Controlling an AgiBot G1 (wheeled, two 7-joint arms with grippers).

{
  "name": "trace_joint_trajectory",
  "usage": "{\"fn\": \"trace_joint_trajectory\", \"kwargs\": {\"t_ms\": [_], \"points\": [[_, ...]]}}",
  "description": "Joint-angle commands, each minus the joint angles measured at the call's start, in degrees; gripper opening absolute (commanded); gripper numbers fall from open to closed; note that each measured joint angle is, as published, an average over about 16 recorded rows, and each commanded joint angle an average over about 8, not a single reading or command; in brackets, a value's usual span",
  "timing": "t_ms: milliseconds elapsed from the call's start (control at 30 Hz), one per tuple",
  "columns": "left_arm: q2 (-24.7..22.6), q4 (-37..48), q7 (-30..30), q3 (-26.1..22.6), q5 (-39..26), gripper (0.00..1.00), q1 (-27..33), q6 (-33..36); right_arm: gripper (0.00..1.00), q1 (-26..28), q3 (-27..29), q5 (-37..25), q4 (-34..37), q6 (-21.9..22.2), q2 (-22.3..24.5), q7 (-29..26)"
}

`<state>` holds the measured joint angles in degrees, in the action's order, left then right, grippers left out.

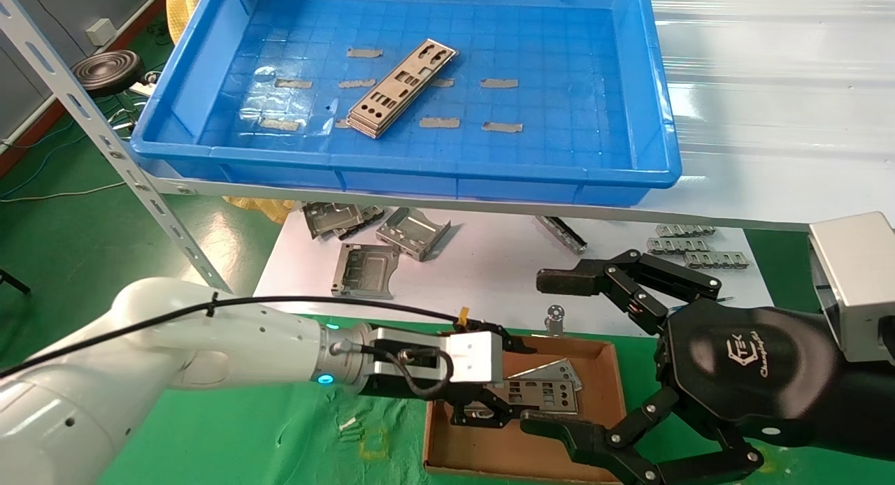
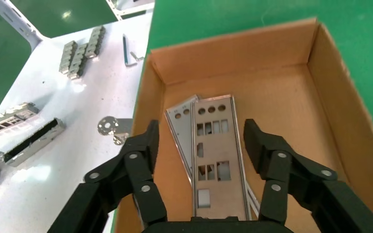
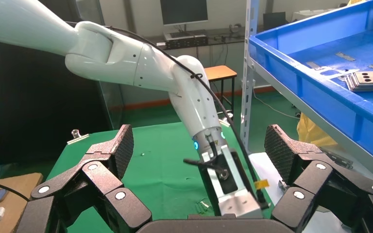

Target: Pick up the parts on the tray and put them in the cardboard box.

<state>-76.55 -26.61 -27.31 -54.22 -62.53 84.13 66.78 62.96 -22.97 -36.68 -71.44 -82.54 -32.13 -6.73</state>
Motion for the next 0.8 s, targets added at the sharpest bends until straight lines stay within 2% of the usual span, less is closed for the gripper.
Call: {"fn": "trace_joint_trajectory", "kwargs": {"t_ms": [33, 433, 600, 800], "points": [[0.11, 0.09, 0.28, -0.12, 0.64, 1.00, 0.21, 0.39, 1.00, 0.00, 0.00, 0.00, 0.00, 0.00, 0.00, 0.00], [5.19, 5.10, 8.90, 3.20, 10.01, 1.00, 0.92, 16.98, 1.00, 0.00, 0.00, 0.01, 0.01, 0.01, 0.00, 0.00], [5.92, 5.63, 9.25, 3.40, 10.85, 1.00, 0.81, 18.99, 1.00, -0.01, 0.00, 0.02, 0.01, 0.02, 0.01, 0.00], [5.59, 5.29, 8.94, 3.44, 10.39, 1.00, 0.71, 17.79, 1.00, -0.01, 0.00, 0.02, 0.01, 0.02, 0.01, 0.00]]}}
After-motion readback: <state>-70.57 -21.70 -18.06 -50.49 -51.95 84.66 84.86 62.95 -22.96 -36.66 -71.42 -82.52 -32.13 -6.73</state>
